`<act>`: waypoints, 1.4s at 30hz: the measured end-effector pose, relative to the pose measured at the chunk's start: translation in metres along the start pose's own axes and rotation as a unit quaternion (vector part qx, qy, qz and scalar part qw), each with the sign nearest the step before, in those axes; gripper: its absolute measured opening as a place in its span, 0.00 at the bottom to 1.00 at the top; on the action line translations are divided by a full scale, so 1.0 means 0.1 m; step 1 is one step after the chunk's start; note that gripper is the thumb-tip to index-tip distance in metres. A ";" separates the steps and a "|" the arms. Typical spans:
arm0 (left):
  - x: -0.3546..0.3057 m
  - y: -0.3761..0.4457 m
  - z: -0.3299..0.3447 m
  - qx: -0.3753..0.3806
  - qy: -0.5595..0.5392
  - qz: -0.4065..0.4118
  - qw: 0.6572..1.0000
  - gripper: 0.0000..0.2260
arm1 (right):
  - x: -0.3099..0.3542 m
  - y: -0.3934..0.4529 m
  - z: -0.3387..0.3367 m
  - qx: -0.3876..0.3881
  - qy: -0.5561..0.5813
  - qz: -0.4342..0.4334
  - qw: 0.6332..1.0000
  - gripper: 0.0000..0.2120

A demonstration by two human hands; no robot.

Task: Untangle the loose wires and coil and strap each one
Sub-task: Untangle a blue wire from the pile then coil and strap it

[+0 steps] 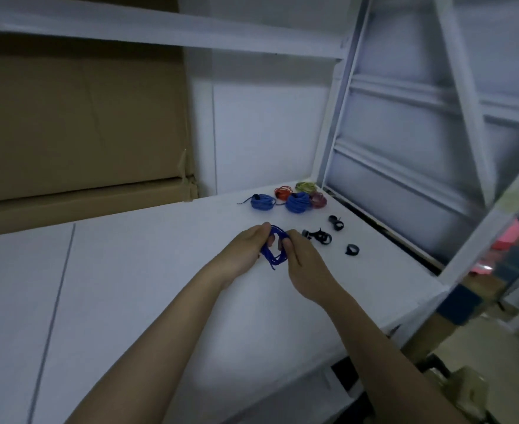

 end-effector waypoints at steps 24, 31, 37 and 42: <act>-0.23 1.41 1.16 -0.196 0.025 0.060 0.978 0.13 | -1.35 1.14 -0.96 0.086 0.105 -0.012 0.991 0.13; -0.34 1.36 1.22 -0.251 0.142 0.099 0.952 0.11 | -1.39 1.17 -0.96 0.179 0.196 0.017 0.964 0.11; -0.36 1.45 1.26 -0.312 0.123 0.098 0.937 0.11 | -1.30 1.12 -0.96 0.076 0.196 0.053 0.976 0.11; -0.37 1.46 1.35 -0.263 -0.003 0.091 0.960 0.12 | -1.34 1.17 -1.09 -0.023 0.194 0.052 0.979 0.14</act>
Point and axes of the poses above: each hand's wrist, its own y-axis towards the middle knuckle, its own z-axis out of the palm, x = y × z, the point moved 6 cm from there along y, towards the middle knuckle, and after that the axes turned 3 degrees about z, right-handed, at the moved point
